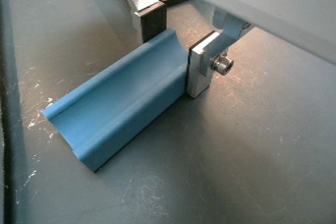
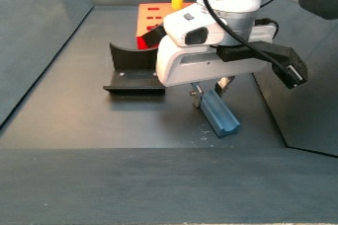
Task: Pick up the arch object. Move up. Place the arch object on the fixture. Regrasp the arch object. Move to above the board. Insert the arch object.
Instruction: Pick up the arch object, then move up.
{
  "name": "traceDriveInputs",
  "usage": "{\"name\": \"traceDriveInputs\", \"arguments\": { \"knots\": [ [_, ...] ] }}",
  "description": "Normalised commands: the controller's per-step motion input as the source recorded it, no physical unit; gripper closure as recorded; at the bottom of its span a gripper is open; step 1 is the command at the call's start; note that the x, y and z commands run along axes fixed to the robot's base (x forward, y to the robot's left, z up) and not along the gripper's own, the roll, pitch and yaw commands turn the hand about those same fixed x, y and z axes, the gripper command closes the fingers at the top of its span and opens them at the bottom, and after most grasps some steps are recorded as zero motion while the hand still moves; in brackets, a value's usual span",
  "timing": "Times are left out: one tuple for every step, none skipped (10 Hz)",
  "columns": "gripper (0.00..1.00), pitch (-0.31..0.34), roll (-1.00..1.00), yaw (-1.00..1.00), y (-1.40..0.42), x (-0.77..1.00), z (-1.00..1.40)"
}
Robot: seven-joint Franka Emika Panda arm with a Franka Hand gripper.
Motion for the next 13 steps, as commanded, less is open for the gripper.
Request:
{"name": "traceDriveInputs", "arguments": {
  "knots": [
    [1.00,0.000,0.00,0.00,0.00,0.00,0.00],
    [1.00,0.000,0.00,0.00,0.00,0.00,0.00],
    [1.00,0.000,0.00,0.00,0.00,0.00,0.00],
    [1.00,0.000,0.00,0.00,0.00,0.00,0.00],
    [1.00,0.000,0.00,0.00,0.00,0.00,0.00],
    [1.00,0.000,0.00,0.00,0.00,0.00,0.00],
    [1.00,0.000,0.00,0.00,0.00,0.00,0.00],
    [1.00,0.000,0.00,0.00,0.00,0.00,0.00],
    [1.00,0.000,0.00,0.00,0.00,0.00,0.00],
    [1.00,0.000,0.00,0.00,0.00,0.00,0.00],
    [1.00,0.000,0.00,0.00,0.00,0.00,0.83],
    [1.00,0.007,0.01,-0.04,0.05,-0.01,0.82],
    [1.00,0.038,0.01,-0.04,0.05,-0.04,0.75]
  ]
}}
